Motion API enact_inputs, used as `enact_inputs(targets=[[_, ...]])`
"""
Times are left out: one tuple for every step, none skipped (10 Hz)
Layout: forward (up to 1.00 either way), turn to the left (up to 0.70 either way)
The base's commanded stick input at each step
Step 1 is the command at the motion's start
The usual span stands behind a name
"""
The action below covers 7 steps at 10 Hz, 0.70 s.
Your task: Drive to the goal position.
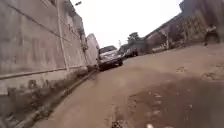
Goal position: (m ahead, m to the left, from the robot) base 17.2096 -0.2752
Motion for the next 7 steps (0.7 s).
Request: enact_inputs(targets=[[1.00, 0.00], [1.00, 0.00], [1.00, 0.00], [1.00, 0.00], [1.00, 0.00], [1.00, 0.00], [1.00, 0.00]])
